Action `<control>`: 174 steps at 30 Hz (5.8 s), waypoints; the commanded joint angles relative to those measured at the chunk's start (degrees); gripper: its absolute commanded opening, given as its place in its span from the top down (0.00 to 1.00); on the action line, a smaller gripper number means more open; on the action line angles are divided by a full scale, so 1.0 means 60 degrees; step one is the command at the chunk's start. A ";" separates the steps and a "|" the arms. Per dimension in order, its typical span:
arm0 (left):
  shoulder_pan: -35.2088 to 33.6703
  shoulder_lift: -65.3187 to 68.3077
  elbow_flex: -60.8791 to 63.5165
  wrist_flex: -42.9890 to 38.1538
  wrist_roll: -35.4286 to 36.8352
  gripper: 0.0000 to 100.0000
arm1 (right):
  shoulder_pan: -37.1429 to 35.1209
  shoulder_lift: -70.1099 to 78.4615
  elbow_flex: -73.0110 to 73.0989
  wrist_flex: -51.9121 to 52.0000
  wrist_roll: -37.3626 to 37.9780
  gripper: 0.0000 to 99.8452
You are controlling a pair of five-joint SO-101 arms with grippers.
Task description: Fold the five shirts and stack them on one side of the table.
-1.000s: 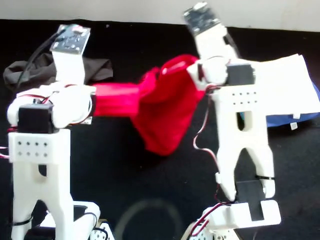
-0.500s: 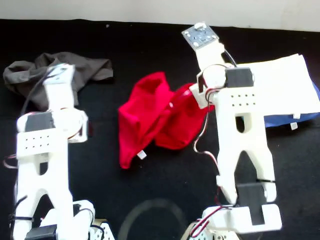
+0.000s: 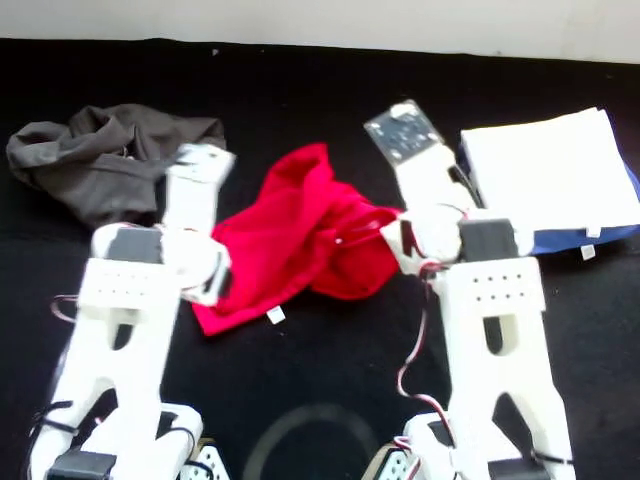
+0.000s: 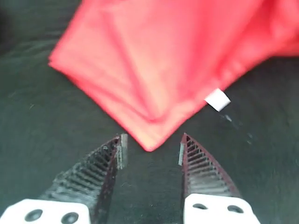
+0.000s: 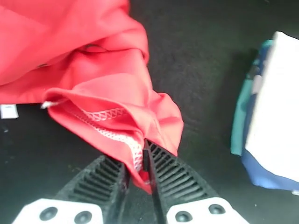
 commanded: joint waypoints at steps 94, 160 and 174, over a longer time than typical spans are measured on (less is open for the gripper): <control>-0.3597 0.8256 -0.9751 0.0527 -0.1040 0.82 | 0.0183 -0.1956 0.0637 -0.0139 -0.0527 0.99; 0.1839 0.5150 -0.0198 -0.2198 -0.0938 0.99 | 0.0330 -0.0930 -0.0901 -0.1238 -0.0557 0.99; -0.1033 0.5136 -0.7055 0.3516 -0.1568 0.99 | 0.1516 -0.0916 0.0799 -0.2908 -0.0542 0.99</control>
